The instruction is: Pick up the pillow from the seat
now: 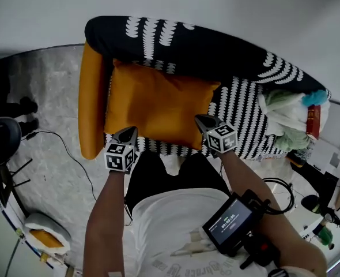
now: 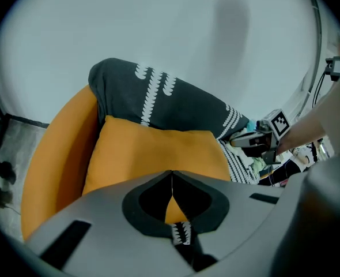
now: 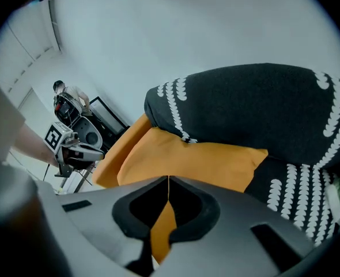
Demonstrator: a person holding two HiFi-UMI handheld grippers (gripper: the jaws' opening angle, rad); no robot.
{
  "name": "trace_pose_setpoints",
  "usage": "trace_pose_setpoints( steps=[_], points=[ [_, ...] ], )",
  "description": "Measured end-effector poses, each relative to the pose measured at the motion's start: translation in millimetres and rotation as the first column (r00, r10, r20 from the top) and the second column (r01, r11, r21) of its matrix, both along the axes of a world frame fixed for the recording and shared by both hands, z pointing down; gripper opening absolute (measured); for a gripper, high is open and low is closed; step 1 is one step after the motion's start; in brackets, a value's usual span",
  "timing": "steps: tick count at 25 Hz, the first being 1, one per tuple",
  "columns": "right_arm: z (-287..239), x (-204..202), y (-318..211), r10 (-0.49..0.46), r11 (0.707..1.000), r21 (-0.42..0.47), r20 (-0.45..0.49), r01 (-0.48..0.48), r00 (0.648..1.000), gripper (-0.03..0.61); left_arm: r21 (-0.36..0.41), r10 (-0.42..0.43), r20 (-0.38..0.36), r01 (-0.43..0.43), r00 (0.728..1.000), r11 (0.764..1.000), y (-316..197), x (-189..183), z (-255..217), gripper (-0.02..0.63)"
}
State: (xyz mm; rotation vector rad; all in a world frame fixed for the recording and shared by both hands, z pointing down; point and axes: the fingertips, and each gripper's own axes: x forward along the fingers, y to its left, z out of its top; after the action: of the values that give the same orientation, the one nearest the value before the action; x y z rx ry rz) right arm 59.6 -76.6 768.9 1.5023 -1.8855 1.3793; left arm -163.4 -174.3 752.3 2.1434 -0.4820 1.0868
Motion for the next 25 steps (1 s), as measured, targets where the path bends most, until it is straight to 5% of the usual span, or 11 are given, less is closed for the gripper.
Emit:
trace_pose_setpoints(
  steps=[6, 12, 20, 25],
  points=[
    [23, 13, 13, 0.073, 0.996, -0.056, 0.000, -0.073, 0.997, 0.038, 0.003, -0.013, 0.038, 0.013, 0.999, 1.000, -34, -10, 29, 0.011],
    [45, 19, 31, 0.173, 0.980, -0.106, 0.018, -0.170, 0.985, 0.152, 0.021, 0.002, 0.079, -0.004, 0.997, 1.000, -65, -15, 52, 0.013],
    [65, 40, 36, 0.420, 0.901, -0.135, 0.036, -0.412, 0.907, 0.368, -0.069, -0.152, 0.111, 0.160, 0.982, 0.985, -96, -42, 85, 0.320],
    [83, 40, 41, 0.500, 0.856, -0.205, 0.090, -0.475, 0.861, 0.414, -0.136, -0.150, 0.122, 0.167, 0.981, 0.977, -104, -46, 107, 0.418]
  ],
)
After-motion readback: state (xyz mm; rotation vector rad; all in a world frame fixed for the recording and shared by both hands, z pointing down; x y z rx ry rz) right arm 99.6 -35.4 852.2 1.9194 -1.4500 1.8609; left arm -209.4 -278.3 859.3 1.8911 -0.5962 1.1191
